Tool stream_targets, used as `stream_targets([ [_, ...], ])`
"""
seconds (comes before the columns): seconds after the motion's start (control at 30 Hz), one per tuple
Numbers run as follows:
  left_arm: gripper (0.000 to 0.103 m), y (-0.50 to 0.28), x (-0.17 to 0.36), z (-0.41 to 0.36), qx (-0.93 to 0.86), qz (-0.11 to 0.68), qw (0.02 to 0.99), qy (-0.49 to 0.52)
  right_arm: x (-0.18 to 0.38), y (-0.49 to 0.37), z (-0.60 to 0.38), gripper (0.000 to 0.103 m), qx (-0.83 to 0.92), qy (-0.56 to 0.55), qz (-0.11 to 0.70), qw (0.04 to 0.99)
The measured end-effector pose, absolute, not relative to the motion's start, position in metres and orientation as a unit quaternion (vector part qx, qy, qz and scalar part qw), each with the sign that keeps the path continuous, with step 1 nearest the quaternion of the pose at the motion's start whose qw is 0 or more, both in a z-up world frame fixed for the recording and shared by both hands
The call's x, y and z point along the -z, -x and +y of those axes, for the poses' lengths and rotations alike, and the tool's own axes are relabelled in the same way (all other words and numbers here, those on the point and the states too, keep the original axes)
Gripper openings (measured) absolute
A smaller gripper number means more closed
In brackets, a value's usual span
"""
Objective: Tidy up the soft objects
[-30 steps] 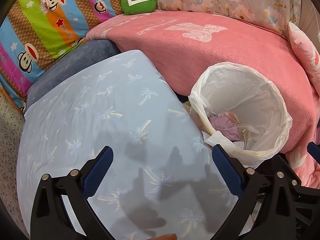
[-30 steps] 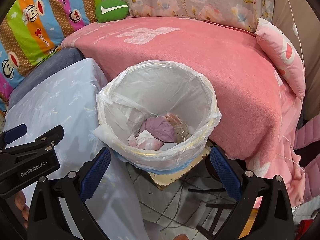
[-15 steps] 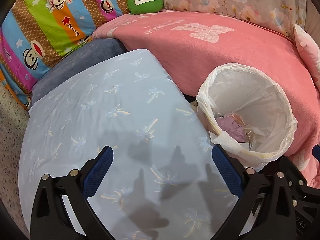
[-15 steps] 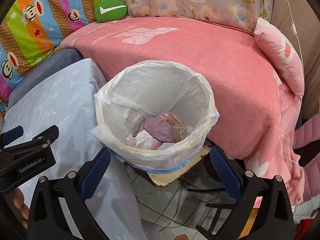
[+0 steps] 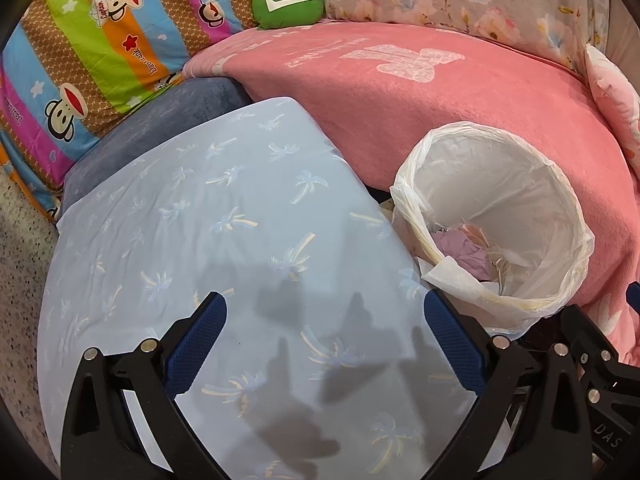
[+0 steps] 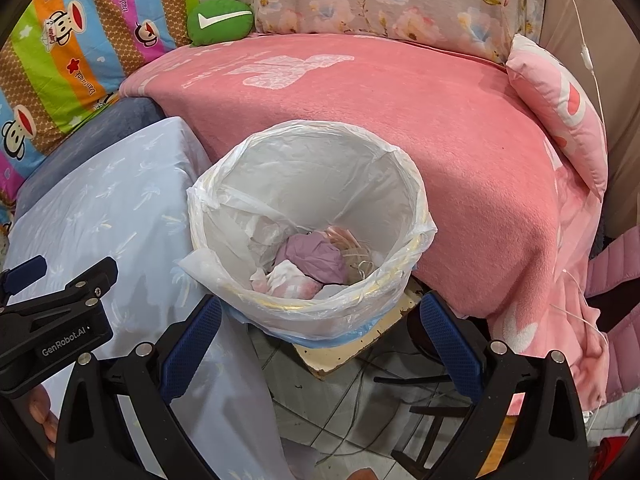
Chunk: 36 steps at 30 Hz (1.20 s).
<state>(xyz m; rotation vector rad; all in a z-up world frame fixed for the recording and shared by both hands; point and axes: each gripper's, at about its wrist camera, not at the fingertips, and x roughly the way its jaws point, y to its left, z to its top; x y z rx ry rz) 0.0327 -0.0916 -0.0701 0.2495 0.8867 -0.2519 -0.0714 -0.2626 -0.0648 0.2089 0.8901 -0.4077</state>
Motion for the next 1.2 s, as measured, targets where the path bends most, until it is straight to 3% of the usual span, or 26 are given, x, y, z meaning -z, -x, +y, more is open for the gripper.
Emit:
stream_targets([
  [1.2,0.095,-0.0322,0.0722,-0.0937,0.135,0.429,0.883,-0.133,0.0663,0.0687,-0.2619,0.097,0.198,-0.104,0.428,0.876],
])
